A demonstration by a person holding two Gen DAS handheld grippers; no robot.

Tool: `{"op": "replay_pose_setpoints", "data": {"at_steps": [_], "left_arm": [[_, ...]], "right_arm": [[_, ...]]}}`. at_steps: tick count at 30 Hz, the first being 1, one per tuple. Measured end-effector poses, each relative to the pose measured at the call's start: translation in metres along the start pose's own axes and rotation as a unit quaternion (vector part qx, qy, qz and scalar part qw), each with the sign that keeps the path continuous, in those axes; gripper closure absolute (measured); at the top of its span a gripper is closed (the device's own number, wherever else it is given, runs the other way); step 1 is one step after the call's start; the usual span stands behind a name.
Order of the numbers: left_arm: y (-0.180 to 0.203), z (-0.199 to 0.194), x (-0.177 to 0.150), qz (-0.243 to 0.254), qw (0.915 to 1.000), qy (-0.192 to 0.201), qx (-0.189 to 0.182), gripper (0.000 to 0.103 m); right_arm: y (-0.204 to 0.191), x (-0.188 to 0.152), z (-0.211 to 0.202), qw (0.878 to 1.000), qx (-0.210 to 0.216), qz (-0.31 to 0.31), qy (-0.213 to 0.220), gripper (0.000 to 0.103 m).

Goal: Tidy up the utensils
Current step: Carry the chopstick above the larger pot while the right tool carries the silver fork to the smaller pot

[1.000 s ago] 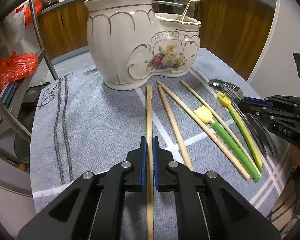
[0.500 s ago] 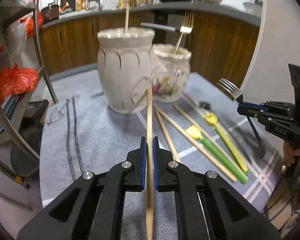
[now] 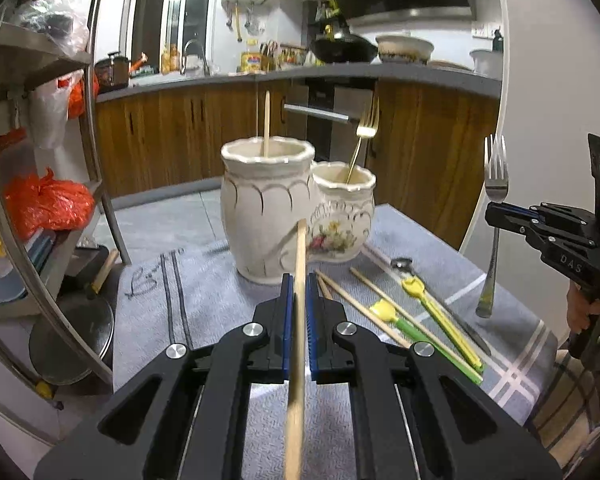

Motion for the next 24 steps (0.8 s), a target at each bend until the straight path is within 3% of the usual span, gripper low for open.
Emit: {"op": "replay_pose_setpoints", "data": {"at_steps": [7,11,15,24], "left_arm": [[0.004,-0.009,0.004,0.015,0.9998,0.005,-0.011,0.097],[0.008,0.009,-0.008,0.041,0.9950,-0.090,-0.016,0.097],[0.007,0.027,-0.031,0.038,0.9819,-0.184,-0.027,0.097],[0.008,0.036,-0.056,0.047,0.9594,-0.277,-0.026,0.094]], "right_arm": [[-0.004,0.013,-0.006,1.000,0.008,-0.002,0.017,0.100],[-0.005,0.015,-0.007,1.000,0.008,-0.002,0.019,0.100],[-0.002,0.015,-0.007,1.000,0.006,0.005,0.017,0.100],[0.002,0.015,-0.008,1.000,0.007,0.009,0.017,0.100]]}}
Point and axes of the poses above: each gripper's, at about its wrist camera, not at the fingertips, and z roughly the way its jaws point, y to its right, x to its top, the point moved 3 cm from there along z, roughly the way its jaws point, and after that the axes turned 9 degrees about -x, right-handed, at the moved point
